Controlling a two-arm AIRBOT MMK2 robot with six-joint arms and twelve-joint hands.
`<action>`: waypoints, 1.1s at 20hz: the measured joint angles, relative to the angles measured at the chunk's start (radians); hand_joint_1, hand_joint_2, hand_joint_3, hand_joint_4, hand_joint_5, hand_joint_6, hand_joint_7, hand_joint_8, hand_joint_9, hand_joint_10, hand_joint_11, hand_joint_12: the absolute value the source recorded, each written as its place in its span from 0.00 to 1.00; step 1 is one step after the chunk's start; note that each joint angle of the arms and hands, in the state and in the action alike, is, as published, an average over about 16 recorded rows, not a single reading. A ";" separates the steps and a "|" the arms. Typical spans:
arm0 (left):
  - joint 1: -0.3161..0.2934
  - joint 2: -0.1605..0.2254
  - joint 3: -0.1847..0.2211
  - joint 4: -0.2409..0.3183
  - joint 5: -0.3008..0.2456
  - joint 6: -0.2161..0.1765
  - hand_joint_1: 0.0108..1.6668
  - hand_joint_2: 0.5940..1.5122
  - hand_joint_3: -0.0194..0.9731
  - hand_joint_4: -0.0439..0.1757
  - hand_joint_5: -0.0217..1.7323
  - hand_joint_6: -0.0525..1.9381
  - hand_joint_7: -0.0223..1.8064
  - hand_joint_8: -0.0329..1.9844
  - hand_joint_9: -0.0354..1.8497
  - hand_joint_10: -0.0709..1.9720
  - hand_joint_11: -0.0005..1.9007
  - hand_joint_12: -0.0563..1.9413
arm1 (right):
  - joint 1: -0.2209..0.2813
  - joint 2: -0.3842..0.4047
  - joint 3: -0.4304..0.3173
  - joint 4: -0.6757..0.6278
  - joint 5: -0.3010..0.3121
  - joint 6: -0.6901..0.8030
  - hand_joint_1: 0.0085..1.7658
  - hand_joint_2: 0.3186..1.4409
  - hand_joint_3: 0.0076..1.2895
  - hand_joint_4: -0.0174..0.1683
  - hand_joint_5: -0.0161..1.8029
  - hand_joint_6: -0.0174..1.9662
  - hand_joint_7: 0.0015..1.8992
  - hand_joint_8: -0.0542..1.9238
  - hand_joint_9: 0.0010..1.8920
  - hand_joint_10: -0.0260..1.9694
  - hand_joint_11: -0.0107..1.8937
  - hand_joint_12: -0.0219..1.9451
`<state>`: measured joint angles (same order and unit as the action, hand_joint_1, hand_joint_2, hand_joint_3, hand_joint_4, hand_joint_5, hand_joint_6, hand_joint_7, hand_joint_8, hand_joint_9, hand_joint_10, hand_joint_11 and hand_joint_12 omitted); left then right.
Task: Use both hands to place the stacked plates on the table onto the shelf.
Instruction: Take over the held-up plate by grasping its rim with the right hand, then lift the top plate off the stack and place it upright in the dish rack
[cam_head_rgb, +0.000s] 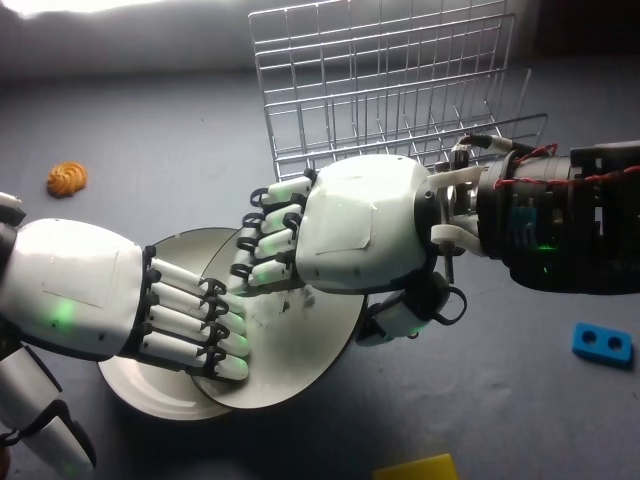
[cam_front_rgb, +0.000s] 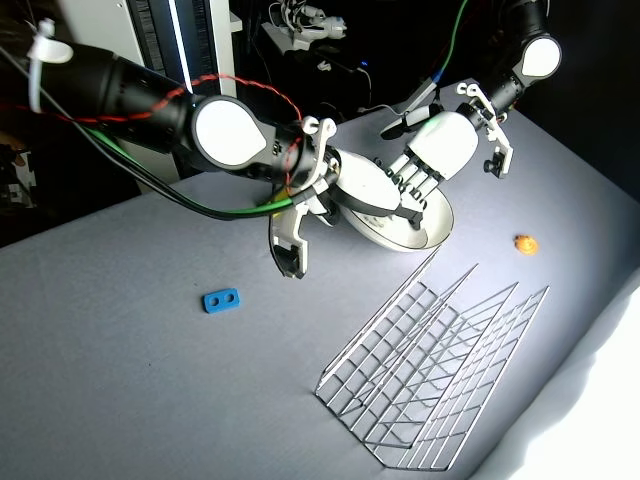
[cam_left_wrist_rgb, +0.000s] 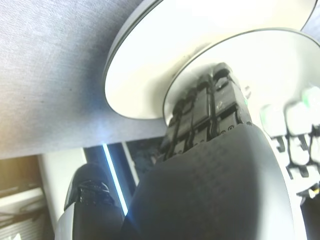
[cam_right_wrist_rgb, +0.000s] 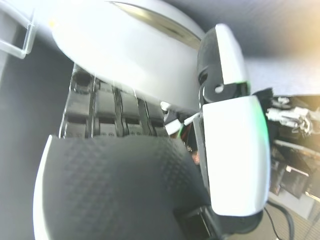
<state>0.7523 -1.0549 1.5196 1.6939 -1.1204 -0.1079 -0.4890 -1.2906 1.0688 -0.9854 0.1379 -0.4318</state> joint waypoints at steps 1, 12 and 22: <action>-0.001 0.000 -0.001 0.000 0.000 -0.001 0.00 0.53 0.04 0.17 0.01 0.02 0.01 0.01 0.03 0.04 0.01 0.03 | -0.002 -0.012 0.009 0.000 0.004 -0.008 0.55 0.66 0.01 0.11 0.14 0.02 0.13 0.04 0.12 0.06 0.03 0.41; -0.012 0.004 0.003 -0.004 -0.005 -0.012 0.00 0.53 0.04 0.17 0.01 0.02 0.01 0.01 0.03 0.04 0.01 0.03 | -0.012 -0.077 0.059 0.004 0.057 -0.074 0.57 0.62 0.01 0.05 0.36 0.14 0.38 0.16 0.39 0.23 0.29 0.74; -0.077 0.015 0.056 -0.028 -0.026 -0.021 0.00 0.55 0.04 0.20 0.02 0.03 0.02 0.01 0.03 0.04 0.01 0.03 | 0.021 -0.061 0.025 0.069 0.046 -0.074 0.60 0.59 0.01 0.05 0.42 0.31 0.44 0.42 0.50 0.38 0.43 0.69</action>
<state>0.6749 -1.0398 1.5756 1.6658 -1.1460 -0.1285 -0.4675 -1.3513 1.0938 -0.9160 0.1836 -0.5056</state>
